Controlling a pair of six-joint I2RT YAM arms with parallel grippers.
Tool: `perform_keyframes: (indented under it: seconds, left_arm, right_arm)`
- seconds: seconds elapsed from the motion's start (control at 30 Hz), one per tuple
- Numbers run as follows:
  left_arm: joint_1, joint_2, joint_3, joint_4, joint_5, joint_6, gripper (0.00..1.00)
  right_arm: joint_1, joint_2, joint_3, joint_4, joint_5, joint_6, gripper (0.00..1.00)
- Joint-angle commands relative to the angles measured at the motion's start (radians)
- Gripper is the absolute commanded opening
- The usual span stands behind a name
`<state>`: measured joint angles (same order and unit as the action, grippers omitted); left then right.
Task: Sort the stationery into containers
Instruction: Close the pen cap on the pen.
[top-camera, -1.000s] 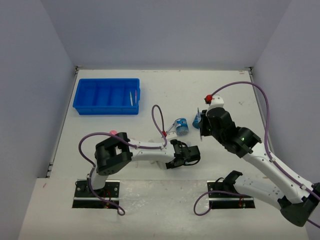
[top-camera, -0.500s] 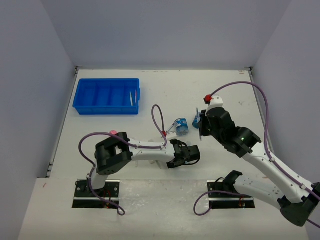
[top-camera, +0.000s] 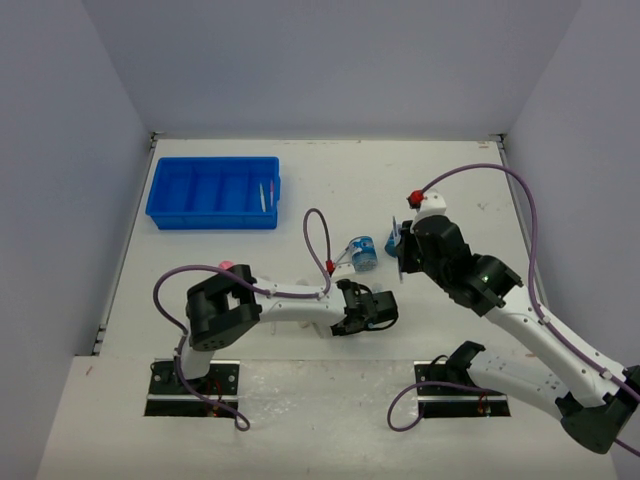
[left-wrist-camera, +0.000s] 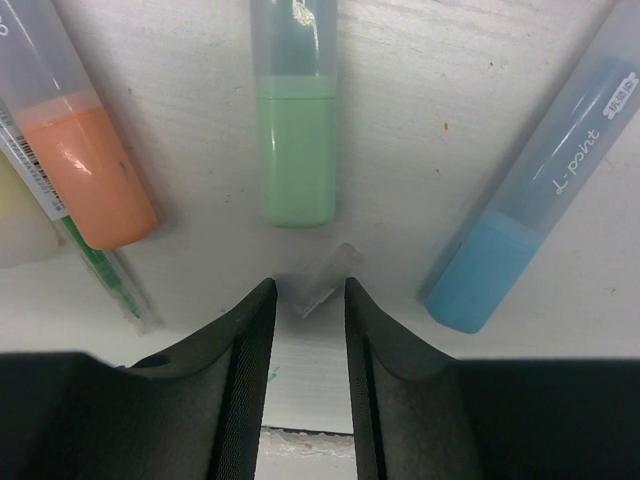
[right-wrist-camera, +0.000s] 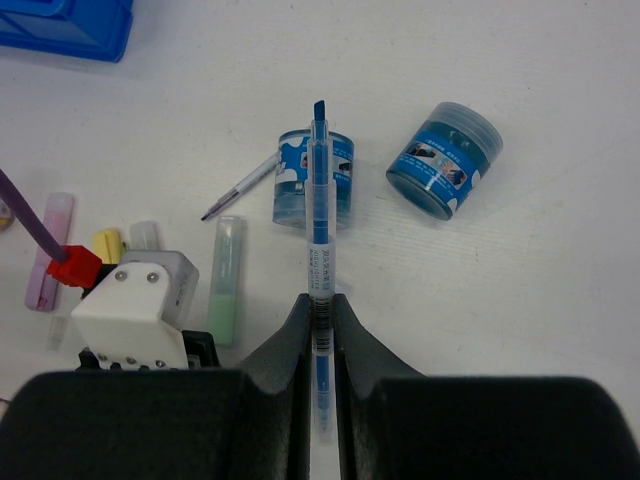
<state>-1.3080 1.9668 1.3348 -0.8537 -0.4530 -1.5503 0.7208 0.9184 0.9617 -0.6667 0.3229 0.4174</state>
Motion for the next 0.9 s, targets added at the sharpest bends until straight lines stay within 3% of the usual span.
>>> perform_keyframes:
  seconds: [0.0, 0.27, 0.5, 0.63, 0.73, 0.87]
  left_arm:
    - [0.018, 0.018, -0.067, -0.016, -0.053, 0.043, 0.36]
    - [0.025, -0.022, -0.087, 0.017, -0.153, 0.218, 0.39]
    - [0.026, -0.066, -0.150, 0.152, -0.117, 0.420, 0.38]
    - [0.024, -0.082, -0.184, 0.248, -0.066, 0.550, 0.30]
    - [0.024, -0.087, -0.187, 0.213, -0.075, 0.516, 0.23]
    - [0.024, -0.096, -0.201, 0.211, -0.080, 0.530, 0.22]
  right_arm:
    - [-0.001, -0.009, 0.003, 0.026, -0.007, -0.014, 0.00]
    - [-0.001, -0.018, 0.002, 0.023, -0.011, -0.014, 0.00]
    - [-0.001, -0.016, 0.001, 0.026, -0.012, -0.013, 0.00]
    - [-0.001, -0.016, 0.001, 0.027, -0.013, -0.014, 0.00]
    - [-0.001, -0.017, 0.001, 0.023, -0.013, -0.014, 0.00]
    - [-0.001, -0.016, -0.001, 0.026, -0.016, -0.012, 0.00]
